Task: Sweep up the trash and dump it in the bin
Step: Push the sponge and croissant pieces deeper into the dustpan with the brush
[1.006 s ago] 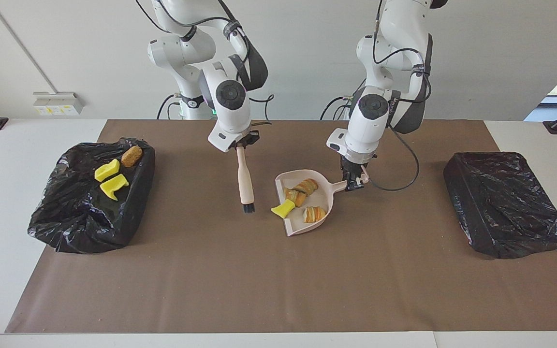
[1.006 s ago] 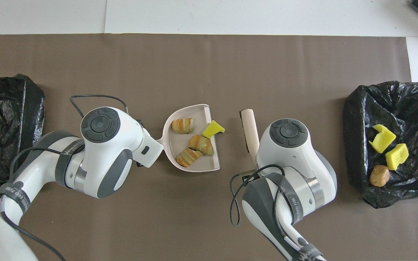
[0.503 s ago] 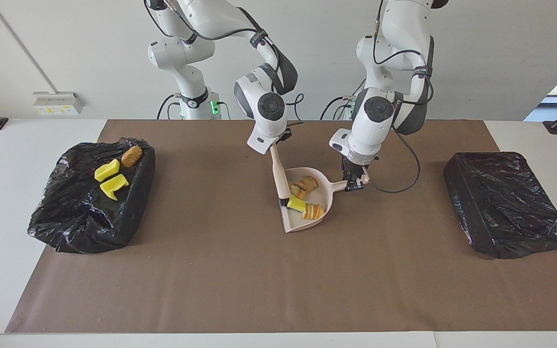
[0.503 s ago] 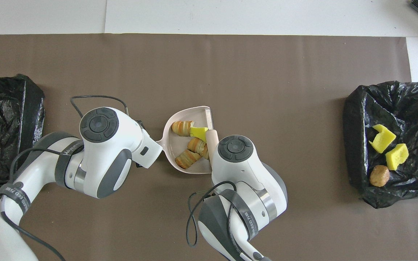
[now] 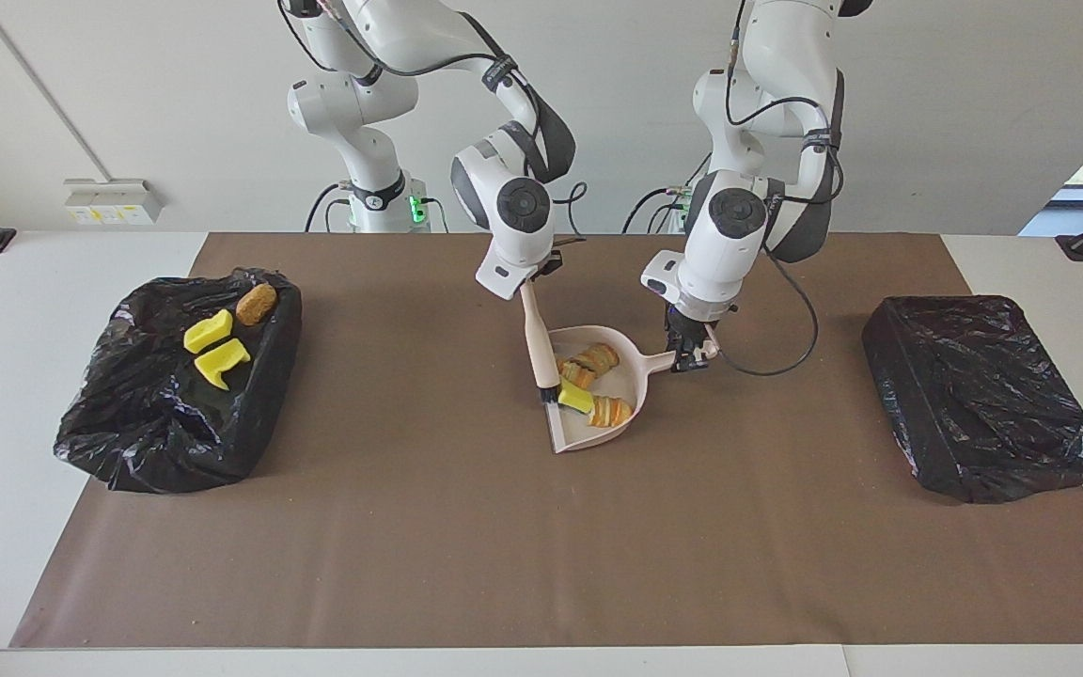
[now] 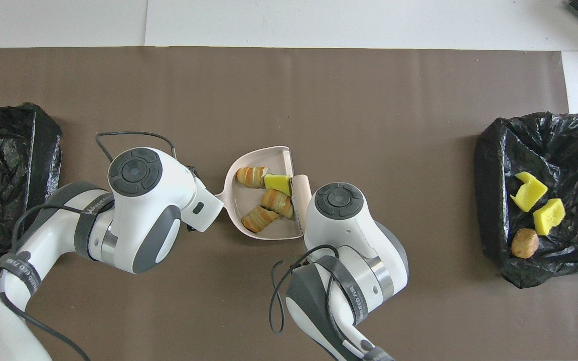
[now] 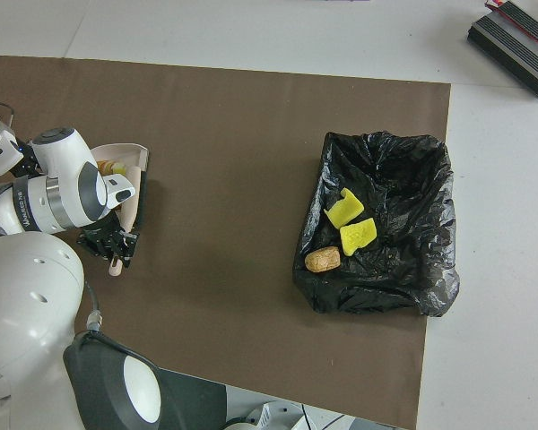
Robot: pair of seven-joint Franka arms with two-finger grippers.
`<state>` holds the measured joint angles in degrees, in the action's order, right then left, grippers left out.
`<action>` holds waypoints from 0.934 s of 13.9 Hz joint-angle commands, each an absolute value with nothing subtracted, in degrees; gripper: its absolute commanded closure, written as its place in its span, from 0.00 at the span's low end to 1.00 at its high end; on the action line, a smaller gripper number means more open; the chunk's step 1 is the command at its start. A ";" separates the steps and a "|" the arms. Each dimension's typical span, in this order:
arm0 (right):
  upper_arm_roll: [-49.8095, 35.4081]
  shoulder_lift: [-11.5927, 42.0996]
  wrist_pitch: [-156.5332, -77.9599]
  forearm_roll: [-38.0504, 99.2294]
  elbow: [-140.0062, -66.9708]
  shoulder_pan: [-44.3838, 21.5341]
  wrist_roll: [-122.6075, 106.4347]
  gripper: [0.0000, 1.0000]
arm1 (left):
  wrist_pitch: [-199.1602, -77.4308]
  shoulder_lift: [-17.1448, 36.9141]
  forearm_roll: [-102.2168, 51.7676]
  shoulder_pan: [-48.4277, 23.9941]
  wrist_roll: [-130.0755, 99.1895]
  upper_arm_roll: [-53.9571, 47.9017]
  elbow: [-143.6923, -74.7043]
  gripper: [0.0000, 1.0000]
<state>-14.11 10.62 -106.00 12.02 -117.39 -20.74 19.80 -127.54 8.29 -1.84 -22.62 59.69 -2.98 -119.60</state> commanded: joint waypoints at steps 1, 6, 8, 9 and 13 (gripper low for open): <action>-14.33 8.70 -104.87 11.08 -119.35 -20.21 21.78 1.00 | -128.76 7.38 -2.81 -21.18 61.26 -3.34 -120.85 1.00; -14.76 4.50 -99.78 7.91 -119.44 -21.27 34.09 1.00 | -128.24 6.77 -2.99 -17.60 61.78 -3.51 -119.71 1.00; -14.85 0.98 -98.61 9.31 -121.36 -23.88 35.77 1.00 | -127.09 4.84 -2.99 -15.92 64.41 -3.25 -119.53 1.00; -14.85 -0.86 -101.75 12.10 -124.07 -25.91 37.34 1.00 | -126.74 4.05 -2.99 -13.82 65.90 -3.25 -118.84 1.00; -14.85 -4.66 -113.73 18.98 -133.41 -28.39 36.04 1.00 | -116.66 0.18 -3.86 -1.27 81.87 -3.16 -113.92 1.00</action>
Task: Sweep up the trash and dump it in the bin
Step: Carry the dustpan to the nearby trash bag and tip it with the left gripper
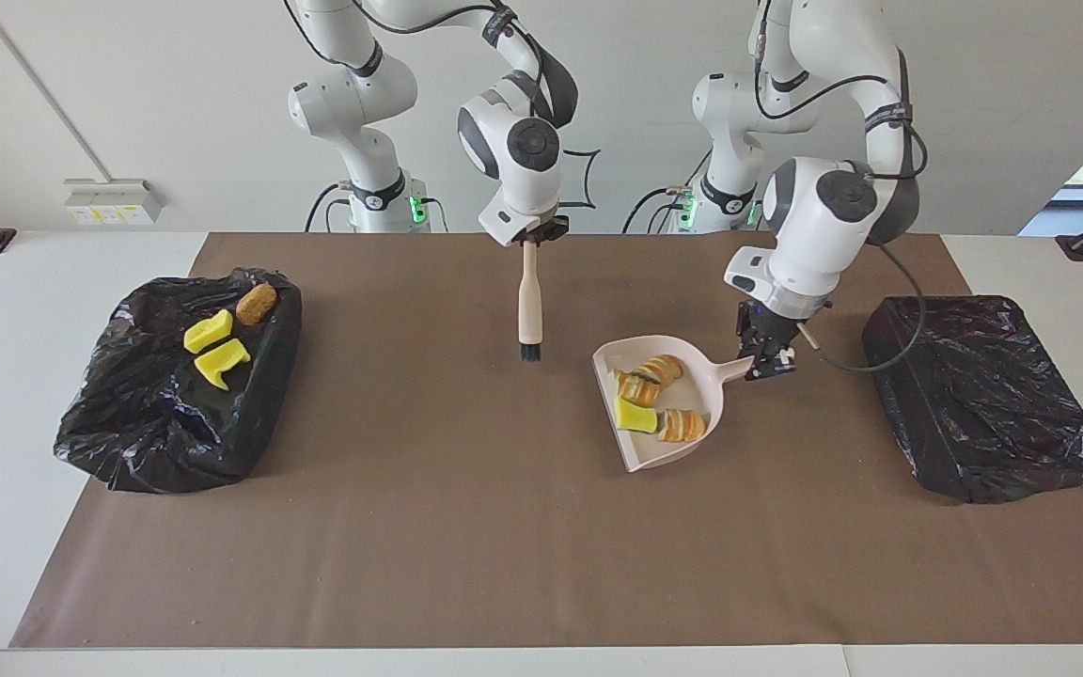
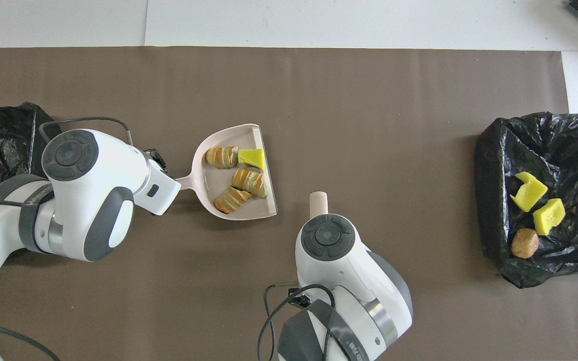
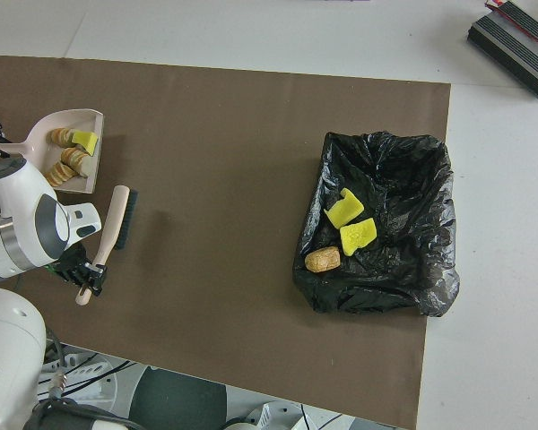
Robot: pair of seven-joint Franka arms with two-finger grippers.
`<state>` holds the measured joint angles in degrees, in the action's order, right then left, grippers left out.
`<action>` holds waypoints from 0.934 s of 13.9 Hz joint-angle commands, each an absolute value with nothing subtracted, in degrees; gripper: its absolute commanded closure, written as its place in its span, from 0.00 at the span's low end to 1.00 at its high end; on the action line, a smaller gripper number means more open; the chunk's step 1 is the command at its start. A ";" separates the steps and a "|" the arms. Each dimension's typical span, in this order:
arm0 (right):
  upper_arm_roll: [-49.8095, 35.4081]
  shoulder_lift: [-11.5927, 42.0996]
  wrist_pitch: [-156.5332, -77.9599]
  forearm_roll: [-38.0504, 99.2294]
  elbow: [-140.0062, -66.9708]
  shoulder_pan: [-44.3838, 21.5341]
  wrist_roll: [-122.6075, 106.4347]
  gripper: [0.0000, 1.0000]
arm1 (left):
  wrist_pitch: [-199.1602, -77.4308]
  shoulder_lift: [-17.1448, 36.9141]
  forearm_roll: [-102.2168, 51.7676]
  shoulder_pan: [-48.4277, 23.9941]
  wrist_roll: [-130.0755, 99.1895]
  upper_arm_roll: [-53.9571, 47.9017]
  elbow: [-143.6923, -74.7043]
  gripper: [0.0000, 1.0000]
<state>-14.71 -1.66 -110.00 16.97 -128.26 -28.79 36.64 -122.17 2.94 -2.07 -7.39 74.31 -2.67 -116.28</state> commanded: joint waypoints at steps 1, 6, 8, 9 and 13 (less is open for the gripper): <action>-14.85 -4.22 -114.17 18.98 -134.11 -28.48 35.95 1.00 | -113.32 -0.09 -4.04 2.34 85.57 -2.90 -111.64 1.00; -14.85 -3.69 -115.66 19.86 -136.23 -28.56 36.04 1.00 | -106.60 0.70 -4.57 20.88 89.29 -2.90 -103.62 1.00; -14.85 -3.69 -115.58 20.48 -136.14 -28.91 34.29 1.00 | -106.97 1.75 -4.40 26.17 89.73 -2.90 -100.39 1.00; -14.85 -3.60 -115.40 20.48 -136.14 -28.92 32.36 1.00 | -106.79 2.71 -3.79 28.89 91.04 -2.90 -98.37 1.00; -14.94 -2.11 -115.75 21.71 -135.62 -29.18 31.82 0.96 | -107.66 5.71 4.55 31.64 92.37 -2.29 -93.08 1.00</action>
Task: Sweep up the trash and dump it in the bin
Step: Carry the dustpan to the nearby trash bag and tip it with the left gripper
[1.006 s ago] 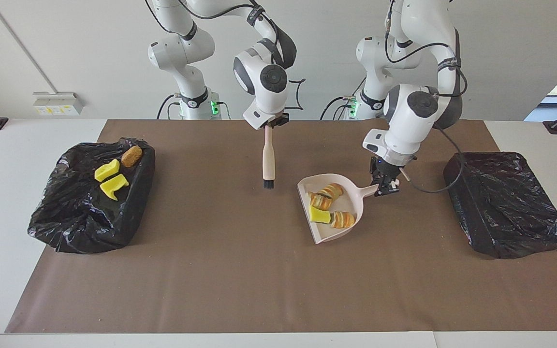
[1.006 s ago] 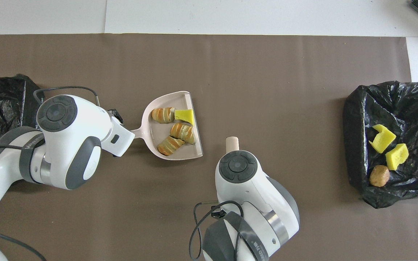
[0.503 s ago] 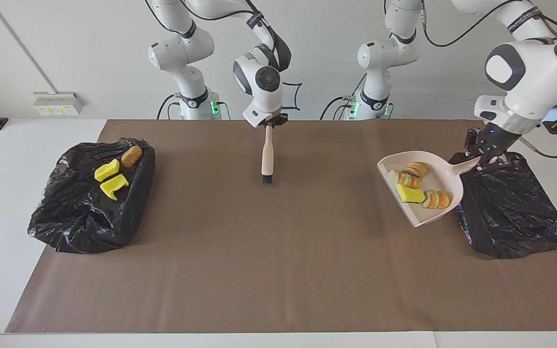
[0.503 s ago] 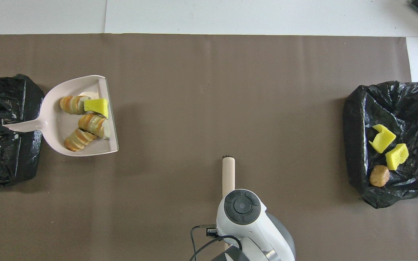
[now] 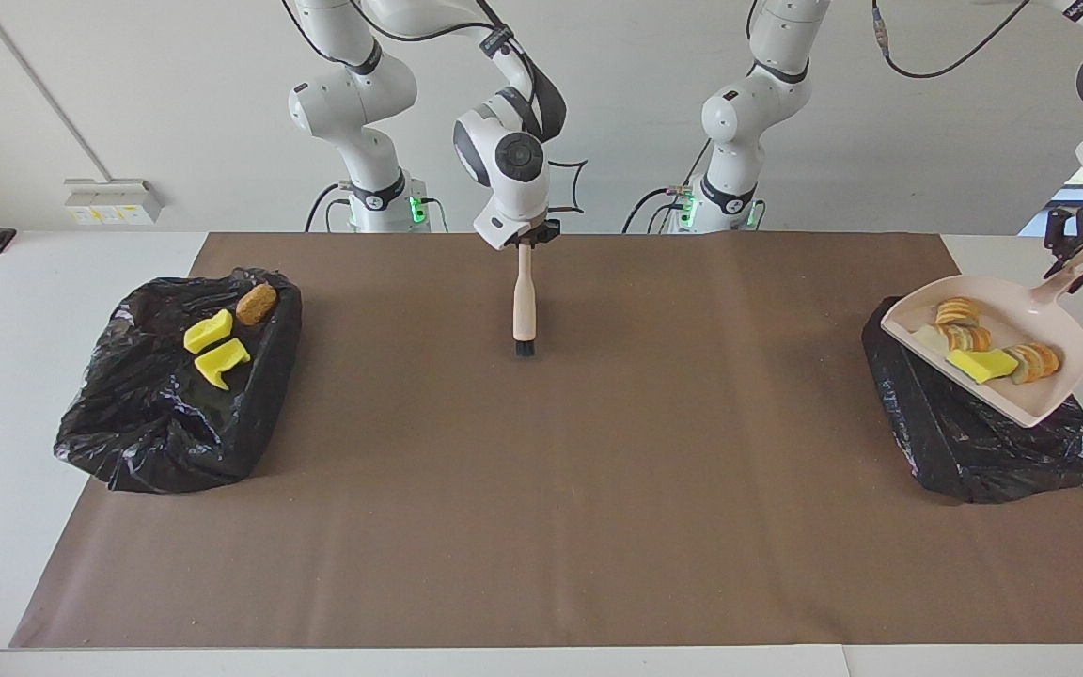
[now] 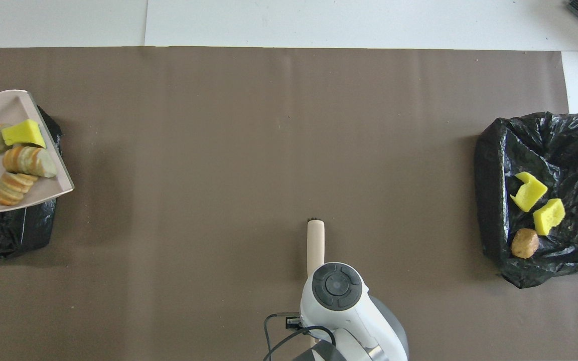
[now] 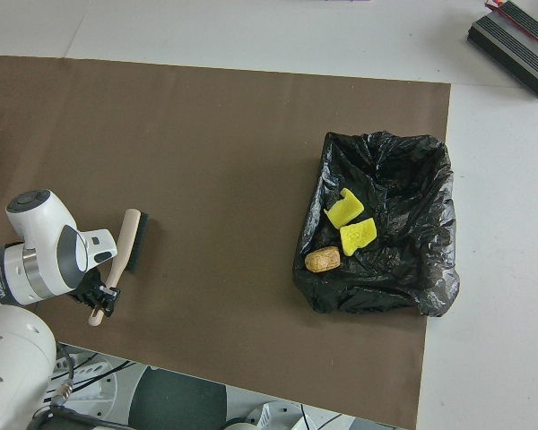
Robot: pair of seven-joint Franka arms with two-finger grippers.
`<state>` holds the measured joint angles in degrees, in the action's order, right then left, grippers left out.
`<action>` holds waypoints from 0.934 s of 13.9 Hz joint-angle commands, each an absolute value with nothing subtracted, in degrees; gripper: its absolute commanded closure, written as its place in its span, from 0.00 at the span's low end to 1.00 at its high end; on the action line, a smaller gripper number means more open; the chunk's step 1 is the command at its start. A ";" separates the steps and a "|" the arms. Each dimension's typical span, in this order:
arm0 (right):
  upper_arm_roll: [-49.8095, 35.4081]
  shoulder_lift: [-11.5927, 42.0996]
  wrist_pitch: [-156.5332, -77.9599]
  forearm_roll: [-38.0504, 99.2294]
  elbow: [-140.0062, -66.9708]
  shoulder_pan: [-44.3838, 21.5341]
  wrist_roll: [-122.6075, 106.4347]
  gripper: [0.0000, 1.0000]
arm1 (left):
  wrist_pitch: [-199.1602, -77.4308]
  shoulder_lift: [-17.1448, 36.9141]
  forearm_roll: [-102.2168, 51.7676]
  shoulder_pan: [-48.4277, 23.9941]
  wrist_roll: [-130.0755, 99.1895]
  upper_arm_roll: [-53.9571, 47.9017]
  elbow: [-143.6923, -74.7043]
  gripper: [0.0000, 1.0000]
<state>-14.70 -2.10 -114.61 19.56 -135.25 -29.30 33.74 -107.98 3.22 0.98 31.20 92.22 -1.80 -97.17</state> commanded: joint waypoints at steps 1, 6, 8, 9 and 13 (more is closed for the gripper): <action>-14.94 -2.11 -115.84 21.71 -135.62 -29.18 31.82 0.88 | -107.93 5.89 5.35 32.25 92.29 -2.20 -92.99 1.00; -14.68 0.25 -115.40 20.58 -132.03 -28.83 30.41 0.00 | -114.51 6.06 19.22 32.79 91.32 -1.76 -93.87 1.00; -14.41 1.05 -115.75 19.08 -129.39 -27.95 30.32 0.00 | -114.96 6.15 23.36 32.52 88.43 -1.84 -93.96 1.00; -14.33 1.05 -115.75 17.33 -127.81 -26.64 30.24 0.00 | -114.87 6.07 25.82 32.00 87.55 -1.85 -94.13 1.00; -14.33 0.71 -114.96 10.38 -121.65 -19.17 27.51 0.00 | -114.52 5.89 35.57 29.88 84.64 -1.85 -94.66 1.00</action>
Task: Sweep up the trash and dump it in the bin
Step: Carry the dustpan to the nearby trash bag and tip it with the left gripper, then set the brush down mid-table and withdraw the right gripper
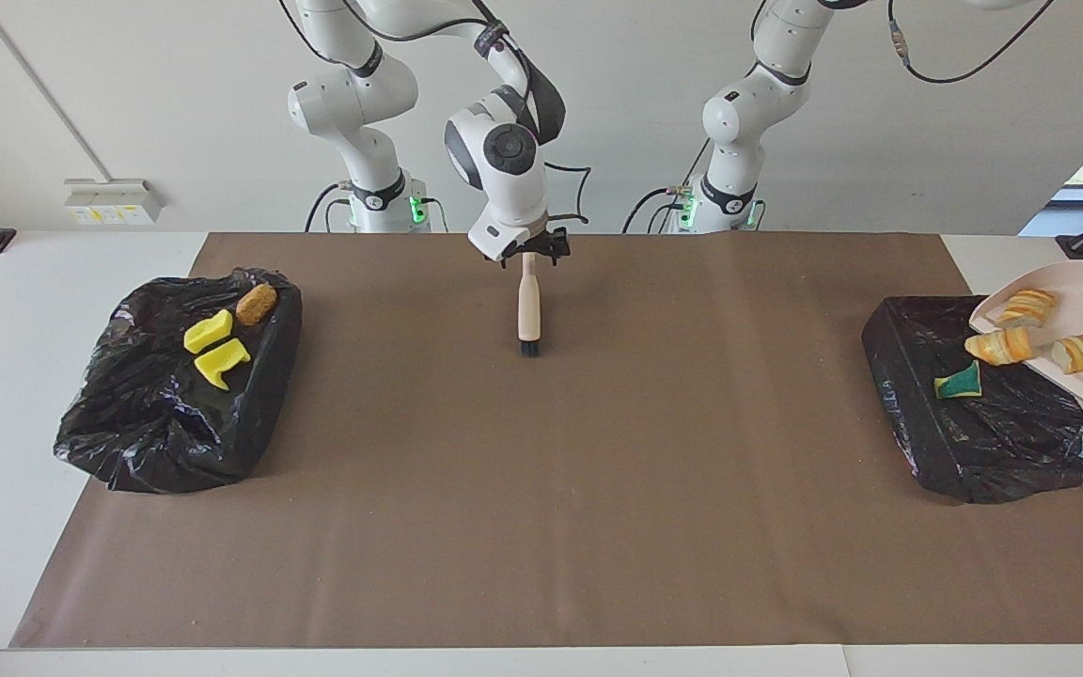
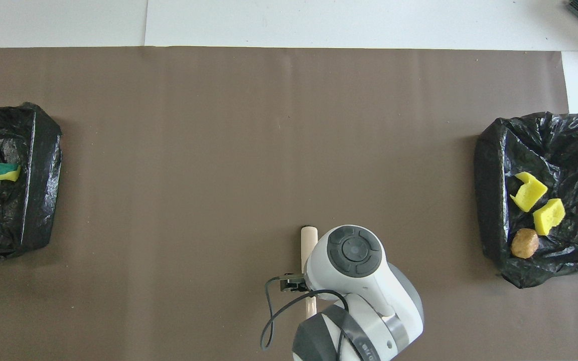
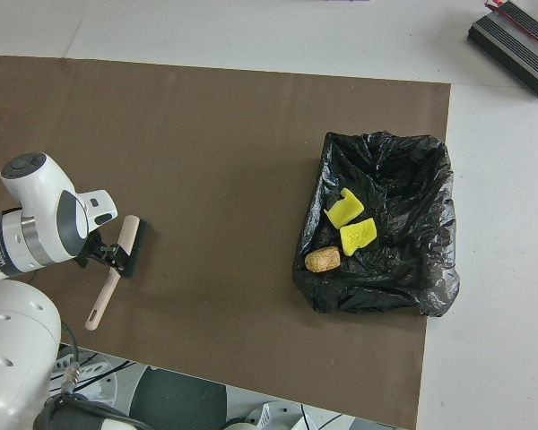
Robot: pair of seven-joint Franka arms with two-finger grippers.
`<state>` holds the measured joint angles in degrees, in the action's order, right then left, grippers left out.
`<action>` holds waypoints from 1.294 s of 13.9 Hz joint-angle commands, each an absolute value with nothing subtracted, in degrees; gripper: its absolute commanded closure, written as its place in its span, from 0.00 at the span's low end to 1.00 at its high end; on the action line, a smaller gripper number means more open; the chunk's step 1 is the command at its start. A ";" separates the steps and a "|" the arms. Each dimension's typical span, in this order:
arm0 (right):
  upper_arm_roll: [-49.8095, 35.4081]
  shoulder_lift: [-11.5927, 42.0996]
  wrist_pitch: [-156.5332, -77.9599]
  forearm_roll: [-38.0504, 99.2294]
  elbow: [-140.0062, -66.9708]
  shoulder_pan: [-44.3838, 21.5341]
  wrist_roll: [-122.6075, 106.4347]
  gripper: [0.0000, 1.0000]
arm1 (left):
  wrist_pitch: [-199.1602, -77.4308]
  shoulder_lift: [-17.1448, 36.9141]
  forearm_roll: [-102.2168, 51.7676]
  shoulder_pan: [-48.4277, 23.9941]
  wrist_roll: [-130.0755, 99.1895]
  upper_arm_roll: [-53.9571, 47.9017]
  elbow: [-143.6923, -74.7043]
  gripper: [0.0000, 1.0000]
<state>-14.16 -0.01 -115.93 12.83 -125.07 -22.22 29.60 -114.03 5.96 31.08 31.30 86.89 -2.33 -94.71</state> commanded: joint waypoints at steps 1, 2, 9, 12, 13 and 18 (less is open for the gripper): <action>-14.24 0.18 -114.79 9.15 -121.03 -17.51 27.51 0.00 | -114.52 5.89 36.99 29.88 84.12 -1.85 -94.57 1.00; -14.24 -0.35 -114.18 7.92 -119.55 -15.14 27.42 0.00 | -114.61 5.89 37.52 29.88 83.76 -1.85 -94.57 1.00; -14.33 -1.23 -101.10 1.14 -103.12 -3.00 21.10 0.00 | -111.45 4.40 45.09 26.98 82.18 -2.37 -93.34 1.00; -12.49 -2.72 -95.99 1.14 -97.22 -0.62 20.30 0.00 | -108.56 3.78 43.51 24.09 81.57 -2.72 -93.51 1.00; -11.44 -2.99 -94.58 1.23 -95.90 -0.44 20.22 0.00 | -107.94 3.69 40.90 23.39 80.26 -2.81 -93.78 1.00; -5.21 -6.75 -89.65 1.93 -92.90 -0.44 19.08 0.00 | -104.25 3.25 26.47 20.14 78.93 -2.81 -94.66 1.00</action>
<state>-7.41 -4.81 -91.07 2.19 -93.45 -0.94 21.12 -106.43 4.13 29.44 22.77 80.46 -3.37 -94.20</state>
